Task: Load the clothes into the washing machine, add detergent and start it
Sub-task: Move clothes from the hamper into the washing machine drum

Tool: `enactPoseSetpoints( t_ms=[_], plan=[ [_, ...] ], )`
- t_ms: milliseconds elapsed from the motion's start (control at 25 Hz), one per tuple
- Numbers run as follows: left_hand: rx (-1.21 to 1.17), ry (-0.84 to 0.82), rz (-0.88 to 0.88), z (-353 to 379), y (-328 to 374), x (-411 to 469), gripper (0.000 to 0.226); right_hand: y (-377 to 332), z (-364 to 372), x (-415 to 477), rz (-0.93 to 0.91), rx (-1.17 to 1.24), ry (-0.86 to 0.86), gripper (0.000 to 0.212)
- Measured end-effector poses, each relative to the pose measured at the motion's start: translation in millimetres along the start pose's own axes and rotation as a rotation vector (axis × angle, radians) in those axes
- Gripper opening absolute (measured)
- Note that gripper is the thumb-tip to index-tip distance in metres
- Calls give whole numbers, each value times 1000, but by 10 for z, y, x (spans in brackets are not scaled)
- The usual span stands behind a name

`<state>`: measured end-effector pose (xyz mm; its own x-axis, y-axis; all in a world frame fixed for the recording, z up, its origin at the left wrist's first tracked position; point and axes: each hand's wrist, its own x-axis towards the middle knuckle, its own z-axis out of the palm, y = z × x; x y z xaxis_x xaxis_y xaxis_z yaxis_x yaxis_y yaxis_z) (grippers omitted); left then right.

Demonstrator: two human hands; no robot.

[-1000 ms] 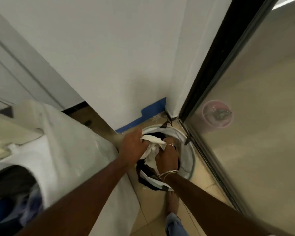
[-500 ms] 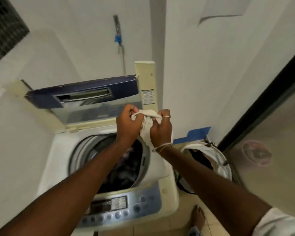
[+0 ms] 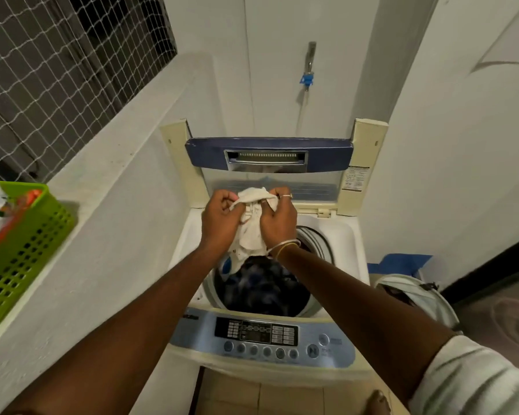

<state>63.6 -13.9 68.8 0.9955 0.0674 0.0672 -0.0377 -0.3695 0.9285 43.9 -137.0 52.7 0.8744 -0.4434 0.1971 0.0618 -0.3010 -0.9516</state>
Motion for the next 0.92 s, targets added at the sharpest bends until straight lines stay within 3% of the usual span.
enactPoseSetpoints(
  t_ms=[80, 200, 240, 320, 440, 600, 800, 920],
  plan=[
    [44, -263, -163, 33, -347, 46, 31, 364, 12, -2, 112, -98, -64, 18],
    [356, -555, -145, 145, -831, 22, 78, 911, -138, -25, 294, -275, -357, 65],
    [440, -579, -124, 190, -881, -28, 79, 1056, -214, -41, 317, -336, -418, 70],
    [470, -513, -113, 317, -919, -100, 59, 1187, -372, -58, 274, -402, -426, 55],
    [396, -369, -81, 625, -758, -174, 24, 1180, -686, -50, 234, -352, -320, 40],
    [404, -393, 178, 1265, -454, -312, 23, 1151, -1204, -64, 237, -246, -59, 4],
    [409, -595, 468, 2418, 32, -606, 25, 1597, -2120, -82, 370, -271, 249, 14],
    [411, -721, 467, 3225, 92, -734, 28, 2106, -2693, -51, 445, -272, 331, 18]
  ],
)
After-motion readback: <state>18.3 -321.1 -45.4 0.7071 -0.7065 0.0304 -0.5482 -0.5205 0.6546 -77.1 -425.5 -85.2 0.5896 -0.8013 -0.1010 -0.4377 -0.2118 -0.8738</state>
